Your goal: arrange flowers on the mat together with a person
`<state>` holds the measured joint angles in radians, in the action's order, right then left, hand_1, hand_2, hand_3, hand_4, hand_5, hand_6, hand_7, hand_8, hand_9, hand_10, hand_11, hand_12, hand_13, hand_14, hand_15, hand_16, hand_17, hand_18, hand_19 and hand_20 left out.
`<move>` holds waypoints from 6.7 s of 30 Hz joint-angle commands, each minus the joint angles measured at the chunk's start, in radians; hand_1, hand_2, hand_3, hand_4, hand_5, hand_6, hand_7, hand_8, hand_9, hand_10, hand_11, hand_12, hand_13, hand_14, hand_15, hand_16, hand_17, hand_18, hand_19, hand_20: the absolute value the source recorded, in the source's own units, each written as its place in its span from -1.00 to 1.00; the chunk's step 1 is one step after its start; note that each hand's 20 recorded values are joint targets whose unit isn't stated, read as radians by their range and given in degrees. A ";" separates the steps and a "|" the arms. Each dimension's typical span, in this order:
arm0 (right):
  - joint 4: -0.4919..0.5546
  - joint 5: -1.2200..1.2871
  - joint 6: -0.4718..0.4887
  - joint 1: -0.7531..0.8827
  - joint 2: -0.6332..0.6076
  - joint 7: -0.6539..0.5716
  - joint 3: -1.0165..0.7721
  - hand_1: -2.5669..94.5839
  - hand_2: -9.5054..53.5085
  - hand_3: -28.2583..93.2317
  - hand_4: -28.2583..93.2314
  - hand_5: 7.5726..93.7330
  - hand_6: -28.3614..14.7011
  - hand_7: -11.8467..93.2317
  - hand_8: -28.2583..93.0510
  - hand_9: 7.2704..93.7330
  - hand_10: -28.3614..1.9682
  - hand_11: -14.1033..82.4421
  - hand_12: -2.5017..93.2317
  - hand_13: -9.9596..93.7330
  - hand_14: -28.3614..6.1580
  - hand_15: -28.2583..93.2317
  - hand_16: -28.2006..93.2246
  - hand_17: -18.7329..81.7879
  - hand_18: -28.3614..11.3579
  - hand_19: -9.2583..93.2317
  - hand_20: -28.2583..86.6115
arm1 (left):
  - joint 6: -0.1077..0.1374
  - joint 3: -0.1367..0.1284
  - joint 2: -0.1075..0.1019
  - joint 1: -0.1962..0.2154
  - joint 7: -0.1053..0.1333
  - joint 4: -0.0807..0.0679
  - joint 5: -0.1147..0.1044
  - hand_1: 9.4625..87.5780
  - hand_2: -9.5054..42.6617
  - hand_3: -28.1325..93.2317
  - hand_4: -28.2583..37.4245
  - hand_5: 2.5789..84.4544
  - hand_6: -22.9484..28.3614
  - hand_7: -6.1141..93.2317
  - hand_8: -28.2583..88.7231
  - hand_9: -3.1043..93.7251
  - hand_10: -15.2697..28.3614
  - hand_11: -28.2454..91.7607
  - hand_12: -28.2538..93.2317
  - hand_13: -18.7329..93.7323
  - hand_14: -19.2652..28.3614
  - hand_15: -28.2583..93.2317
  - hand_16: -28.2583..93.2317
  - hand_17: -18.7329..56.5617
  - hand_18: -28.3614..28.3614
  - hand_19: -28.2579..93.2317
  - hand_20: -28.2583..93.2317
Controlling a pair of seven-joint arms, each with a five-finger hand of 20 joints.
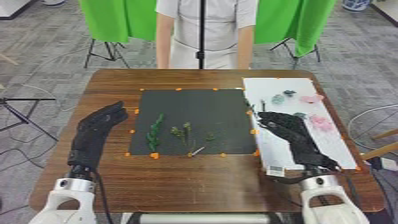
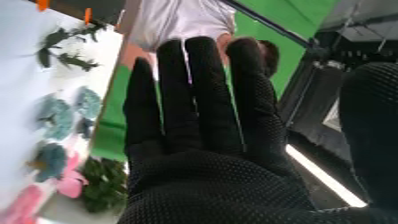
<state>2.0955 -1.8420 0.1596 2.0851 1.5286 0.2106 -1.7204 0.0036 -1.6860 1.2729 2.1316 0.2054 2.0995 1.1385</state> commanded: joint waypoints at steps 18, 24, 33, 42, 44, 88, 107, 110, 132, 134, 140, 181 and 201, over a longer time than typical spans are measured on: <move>-0.022 0.718 0.061 0.059 0.045 0.055 -0.036 -0.79 -0.66 0.82 -0.79 -0.05 0.29 -0.59 -0.67 0.01 -0.15 -0.57 -0.66 -0.08 -0.13 -0.34 -0.29 -0.18 -0.25 -0.76 0.02 | -0.030 0.010 0.018 0.011 0.017 -0.017 -0.003 -0.47 -0.87 0.51 -0.58 0.12 0.03 -0.60 -0.61 -0.05 0.28 -0.24 -0.28 -0.06 0.51 -0.26 -0.46 -0.34 0.42 -0.44 -0.21; -0.020 0.712 0.063 0.069 0.058 0.058 -0.035 -0.80 -0.66 0.82 -0.79 -0.04 0.28 -0.58 -0.67 0.02 -0.15 -0.57 -0.66 -0.06 -0.15 -0.33 -0.29 -0.17 -0.26 -0.75 0.03 | -0.034 0.009 0.020 0.006 0.015 -0.018 -0.004 -0.47 -0.87 0.50 -0.58 0.12 0.03 -0.60 -0.61 -0.04 0.28 -0.24 -0.28 -0.06 0.51 -0.26 -0.46 -0.34 0.42 -0.44 -0.21; -0.017 0.706 0.042 0.068 0.061 0.056 -0.030 -0.79 -0.64 0.81 -0.79 0.00 0.26 -0.57 -0.67 0.06 -0.17 -0.56 -0.65 0.00 -0.18 -0.31 -0.28 -0.16 -0.28 -0.73 0.05 | -0.030 0.001 0.022 0.008 -0.002 -0.015 -0.005 -0.47 -0.86 0.50 -0.57 0.11 0.03 -0.60 -0.61 -0.04 0.28 -0.24 -0.28 -0.06 0.51 -0.26 -0.46 -0.34 0.42 -0.44 -0.21; -0.014 0.709 0.023 0.072 0.056 0.054 -0.027 -0.79 -0.63 0.81 -0.79 0.04 0.27 -0.56 -0.67 0.11 -0.17 -0.56 -0.64 0.05 -0.20 -0.29 -0.26 -0.15 -0.31 -0.70 0.06 | -0.041 0.002 0.019 0.002 -0.013 -0.017 -0.005 -0.47 -0.86 0.50 -0.57 0.11 0.03 -0.60 -0.61 -0.05 0.28 -0.24 -0.28 -0.06 0.51 -0.26 -0.46 -0.34 0.42 -0.44 -0.21; -0.014 0.708 0.019 0.068 0.054 0.054 -0.023 -0.79 -0.63 0.81 -0.79 0.05 0.27 -0.56 -0.67 0.12 -0.17 -0.55 -0.64 0.06 -0.21 -0.29 -0.26 -0.15 -0.31 -0.69 0.07 | -0.043 0.000 0.017 -0.001 -0.014 -0.018 -0.005 -0.47 -0.86 0.50 -0.57 0.11 0.03 -0.60 -0.61 -0.05 0.28 -0.24 -0.28 -0.06 0.51 -0.26 -0.46 -0.34 0.42 -0.44 -0.21; -0.011 0.695 -0.004 0.075 0.051 0.045 -0.019 -0.75 -0.68 0.81 -0.79 0.09 0.27 -0.54 -0.68 0.17 -0.15 -0.55 -0.63 0.10 -0.19 -0.29 -0.24 -0.14 -0.30 -0.67 0.08 | -0.036 -0.006 0.029 0.012 -0.022 -0.009 -0.004 -0.47 -0.86 0.50 -0.57 0.11 0.03 -0.60 -0.61 -0.05 0.28 -0.24 -0.28 -0.07 0.51 -0.27 -0.45 -0.35 0.44 -0.44 -0.21; -0.029 0.631 0.005 0.020 0.004 0.066 -0.018 -0.58 -0.99 0.78 -0.78 0.09 0.26 -0.52 -0.68 0.15 -0.13 -0.55 -0.61 0.13 -0.14 -0.29 -0.24 -0.07 -0.27 -0.46 0.19 | -0.036 -0.002 0.019 0.001 -0.011 -0.018 -0.005 -0.47 -0.86 0.50 -0.57 0.11 0.03 -0.60 -0.61 -0.05 0.28 -0.24 -0.28 -0.07 0.51 -0.26 -0.45 -0.35 0.43 -0.44 -0.21; -0.007 0.533 -0.113 -0.002 -0.028 0.026 -0.007 -0.52 -1.00 0.75 -0.79 0.07 0.25 -0.52 -0.68 0.14 -0.12 -0.55 -0.62 0.14 -0.14 -0.29 -0.24 -0.05 -0.27 -0.40 0.21 | -0.031 -0.002 0.019 -0.003 -0.008 -0.018 -0.005 -0.47 -0.86 0.50 -0.58 0.11 0.03 -0.60 -0.61 -0.05 0.27 -0.24 -0.28 -0.07 0.51 -0.27 -0.45 -0.35 0.44 -0.44 -0.21; -0.097 -0.742 0.082 -0.357 -0.389 -0.521 0.109 -0.15 -1.00 0.50 -0.92 0.30 0.21 -0.54 -0.67 0.67 -0.10 -0.44 -0.64 0.94 0.27 -0.01 -0.10 0.55 -0.15 0.77 0.08 | -0.028 0.001 0.008 -0.005 -0.006 -0.015 -0.003 -0.47 -0.86 0.50 -0.58 0.11 0.04 -0.60 -0.61 -0.05 0.28 -0.24 -0.28 -0.07 0.51 -0.27 -0.45 -0.35 0.43 -0.44 -0.21; -0.149 -0.745 0.147 -0.436 -0.415 -0.565 0.171 -0.15 -1.00 0.51 -0.92 0.30 0.20 -0.55 -0.67 0.68 -0.08 -0.44 -0.64 0.96 0.30 0.00 -0.10 0.58 -0.11 0.78 0.07 | -0.024 -0.001 0.011 0.002 -0.007 -0.012 -0.002 -0.47 -0.85 0.50 -0.58 0.11 0.03 -0.61 -0.61 -0.05 0.28 -0.24 -0.28 -0.07 0.51 -0.27 -0.45 -0.35 0.43 -0.44 -0.21; -0.224 -0.789 0.237 -0.497 -0.443 -0.526 0.215 -0.16 -1.00 0.52 -0.94 0.22 0.21 -0.57 -0.66 0.67 -0.07 -0.46 -0.65 0.98 0.34 0.00 -0.09 0.61 -0.05 0.82 0.01 | -0.018 -0.005 0.016 0.008 -0.017 -0.008 -0.004 -0.47 -0.85 0.49 -0.57 0.11 0.03 -0.60 -0.61 -0.05 0.28 -0.24 -0.28 -0.07 0.51 -0.27 -0.45 -0.35 0.43 -0.44 -0.21; -0.262 -0.750 0.125 -0.501 -0.465 -0.472 0.312 0.87 -1.00 -1.00 0.47 0.65 0.26 -0.40 -0.17 1.00 0.35 -0.42 -0.20 1.00 0.63 0.36 -0.15 0.73 -0.05 0.99 0.14 | -0.041 -0.045 0.013 -0.005 -0.016 -0.016 0.011 -0.46 -0.86 0.49 -0.57 0.11 0.03 -0.60 -0.61 -0.05 0.27 -0.24 -0.28 -0.07 0.51 -0.27 -0.45 -0.36 0.43 -0.44 -0.22; -0.190 -0.678 0.168 -0.819 -0.250 -0.310 0.648 0.85 -1.00 -1.00 0.57 0.68 0.27 -0.40 -0.14 1.00 0.36 -0.34 -0.20 1.00 0.63 0.39 -0.16 0.74 -0.07 1.00 0.16 | 0.127 -0.191 -0.043 0.065 0.033 -0.063 -0.061 -0.47 -0.89 0.51 -0.57 0.11 0.03 -0.60 -0.61 -0.05 0.28 -0.23 -0.28 -0.06 0.51 -0.26 -0.45 -0.35 0.45 -0.43 -0.21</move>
<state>1.9707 -2.4910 0.2888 1.4234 1.0735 -0.2005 -1.2400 0.0872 -1.8433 1.2206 2.1550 0.2187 2.0570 1.1015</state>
